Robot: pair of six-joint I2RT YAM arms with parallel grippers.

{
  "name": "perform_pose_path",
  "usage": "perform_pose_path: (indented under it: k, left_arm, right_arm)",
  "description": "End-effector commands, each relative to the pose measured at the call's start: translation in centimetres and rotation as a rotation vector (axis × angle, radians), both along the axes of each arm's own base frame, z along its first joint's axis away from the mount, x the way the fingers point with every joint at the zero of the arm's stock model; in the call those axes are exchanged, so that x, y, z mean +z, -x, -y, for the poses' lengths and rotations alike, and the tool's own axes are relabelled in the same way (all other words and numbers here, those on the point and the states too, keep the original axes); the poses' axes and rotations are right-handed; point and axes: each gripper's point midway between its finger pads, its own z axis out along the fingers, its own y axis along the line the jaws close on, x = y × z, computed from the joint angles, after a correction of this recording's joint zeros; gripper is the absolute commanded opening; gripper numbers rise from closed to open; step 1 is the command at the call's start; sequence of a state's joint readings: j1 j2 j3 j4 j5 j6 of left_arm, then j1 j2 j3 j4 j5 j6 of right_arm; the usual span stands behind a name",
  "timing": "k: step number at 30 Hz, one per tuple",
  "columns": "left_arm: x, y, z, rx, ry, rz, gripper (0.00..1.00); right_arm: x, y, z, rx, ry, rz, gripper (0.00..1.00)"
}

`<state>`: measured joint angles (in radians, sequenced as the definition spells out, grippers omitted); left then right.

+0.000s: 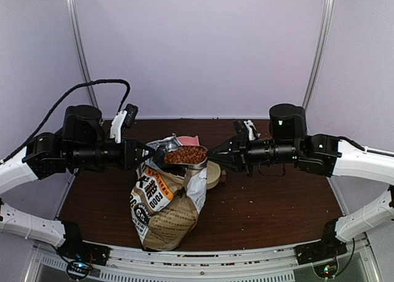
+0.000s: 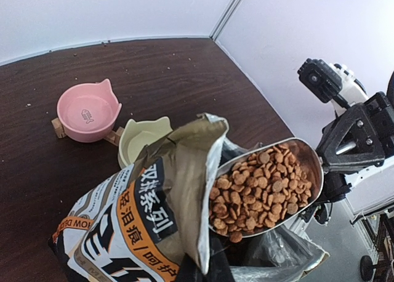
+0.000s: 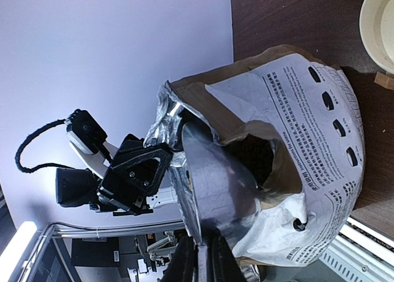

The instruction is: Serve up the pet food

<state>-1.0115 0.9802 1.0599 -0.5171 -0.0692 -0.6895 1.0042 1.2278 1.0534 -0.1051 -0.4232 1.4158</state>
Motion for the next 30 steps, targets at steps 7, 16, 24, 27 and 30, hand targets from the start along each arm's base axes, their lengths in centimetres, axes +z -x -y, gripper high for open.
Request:
perform_pose_path:
  k: [7, 16, 24, 27, 30]
  left_arm:
    - [4.8, -1.7, 0.4, 0.049, 0.146, 0.097, 0.00]
    - [4.7, -2.9, 0.0, 0.082, 0.161, 0.085, 0.00]
    - [3.7, -3.6, -0.7, 0.096, 0.134, 0.066, 0.00]
    - [3.4, -3.8, -1.3, 0.105, 0.126, 0.064, 0.00]
    - [3.4, -3.9, -2.5, 0.135, 0.113, 0.070, 0.00]
  right_arm:
    - [4.5, 1.2, 0.5, 0.028, -0.159, 0.028, 0.00]
    - [7.7, 1.7, 0.8, 0.039, -0.291, 0.028, 0.00]
    - [9.4, 0.1, 1.8, -0.039, -0.344, 0.066, 0.00]
    - [9.9, -0.6, 2.4, -0.075, -0.357, 0.071, 0.00]
    - [9.7, -1.8, 3.4, -0.128, -0.354, 0.073, 0.00]
